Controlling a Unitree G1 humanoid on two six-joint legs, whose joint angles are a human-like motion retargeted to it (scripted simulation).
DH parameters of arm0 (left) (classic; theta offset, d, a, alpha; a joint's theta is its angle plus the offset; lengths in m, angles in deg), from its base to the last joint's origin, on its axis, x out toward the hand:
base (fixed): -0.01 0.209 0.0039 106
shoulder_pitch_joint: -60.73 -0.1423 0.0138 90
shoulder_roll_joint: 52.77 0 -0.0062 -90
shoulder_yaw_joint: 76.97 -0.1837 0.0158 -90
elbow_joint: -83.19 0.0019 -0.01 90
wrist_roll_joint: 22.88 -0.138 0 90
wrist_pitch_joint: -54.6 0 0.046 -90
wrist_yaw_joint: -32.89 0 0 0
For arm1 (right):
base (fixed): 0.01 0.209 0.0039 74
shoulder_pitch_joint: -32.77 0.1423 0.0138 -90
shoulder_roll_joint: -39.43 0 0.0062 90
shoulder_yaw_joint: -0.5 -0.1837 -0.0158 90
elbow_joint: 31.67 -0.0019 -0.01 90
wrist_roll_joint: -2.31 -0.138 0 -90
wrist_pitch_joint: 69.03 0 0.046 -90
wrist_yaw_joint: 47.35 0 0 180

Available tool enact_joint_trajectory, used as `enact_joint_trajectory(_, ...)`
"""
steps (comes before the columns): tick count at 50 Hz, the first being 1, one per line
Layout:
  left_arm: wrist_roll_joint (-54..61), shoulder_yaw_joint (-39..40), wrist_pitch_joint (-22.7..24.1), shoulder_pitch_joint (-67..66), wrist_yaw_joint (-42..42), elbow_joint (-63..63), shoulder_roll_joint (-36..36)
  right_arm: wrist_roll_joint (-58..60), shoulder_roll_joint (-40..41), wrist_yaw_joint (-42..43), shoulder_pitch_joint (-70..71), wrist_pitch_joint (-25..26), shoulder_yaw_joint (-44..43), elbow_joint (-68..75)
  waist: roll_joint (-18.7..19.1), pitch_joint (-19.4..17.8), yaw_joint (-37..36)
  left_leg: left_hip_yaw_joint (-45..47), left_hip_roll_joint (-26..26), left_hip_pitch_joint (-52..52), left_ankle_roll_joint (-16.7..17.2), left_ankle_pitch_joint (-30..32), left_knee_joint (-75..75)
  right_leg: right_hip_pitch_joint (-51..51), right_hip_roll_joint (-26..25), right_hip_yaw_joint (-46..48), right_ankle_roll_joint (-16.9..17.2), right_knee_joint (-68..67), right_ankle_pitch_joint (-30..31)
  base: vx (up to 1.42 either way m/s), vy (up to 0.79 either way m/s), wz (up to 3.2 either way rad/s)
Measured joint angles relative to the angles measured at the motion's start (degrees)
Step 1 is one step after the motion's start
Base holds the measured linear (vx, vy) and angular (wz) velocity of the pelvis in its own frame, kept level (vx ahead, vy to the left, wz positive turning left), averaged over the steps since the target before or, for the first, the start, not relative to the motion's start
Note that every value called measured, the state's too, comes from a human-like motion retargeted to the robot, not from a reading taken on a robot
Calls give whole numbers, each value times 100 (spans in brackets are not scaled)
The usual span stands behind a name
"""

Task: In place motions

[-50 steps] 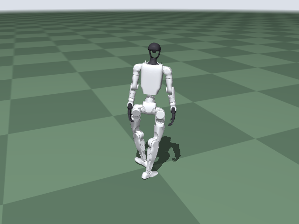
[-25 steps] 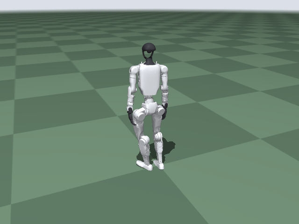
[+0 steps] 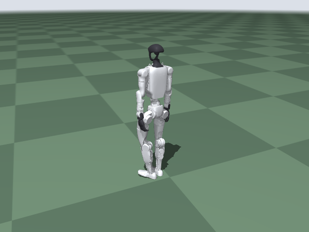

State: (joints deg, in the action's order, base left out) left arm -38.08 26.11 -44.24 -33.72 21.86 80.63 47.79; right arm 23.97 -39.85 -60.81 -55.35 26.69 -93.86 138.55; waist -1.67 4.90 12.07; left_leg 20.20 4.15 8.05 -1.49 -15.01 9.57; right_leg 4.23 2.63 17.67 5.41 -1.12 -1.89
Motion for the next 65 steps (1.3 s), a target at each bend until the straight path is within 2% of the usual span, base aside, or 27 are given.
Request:
enact_joint_trajectory(3,13,-36,-15,5,63,-60,62,107,-49,64,51,64,67,61,56,2,-228,610,-148,-52,-100,202,-159,17,-108,-233,-49,-21,-7,6,1,-61)
enact_joint_trajectory(15,-442,-323,-29,47,-134,-209,59,-64,-39,194,-22,113,-12,409,106,79,-727,1019,-192,-107,-188,274,-480,24,-147,-756,-107,-43,20,2,4,-36)
enact_joint_trajectory(32,-269,-61,-58,-15,-249,-90,12,93,107,137,-60,104,254,380,337,266,112,452,-9,-273,-243,-31,-740,75,-102,-114,-76,-17,45,-4,1,22)
enact_joint_trajectory(50,-184,-13,-43,82,-277,-151,17,70,118,122,40,88,420,299,262,361,58,712,78,-143,-315,-273,-837,461,58,-477,74,-125,237,-7,2,-20)
enact_joint_trajectory(65,-111,-81,-27,223,-338,-254,14,72,121,110,20,68,588,281,147,201,-21,863,153,126,-375,-330,-880,754,227,-581,183,-146,356,-9,5,-8)
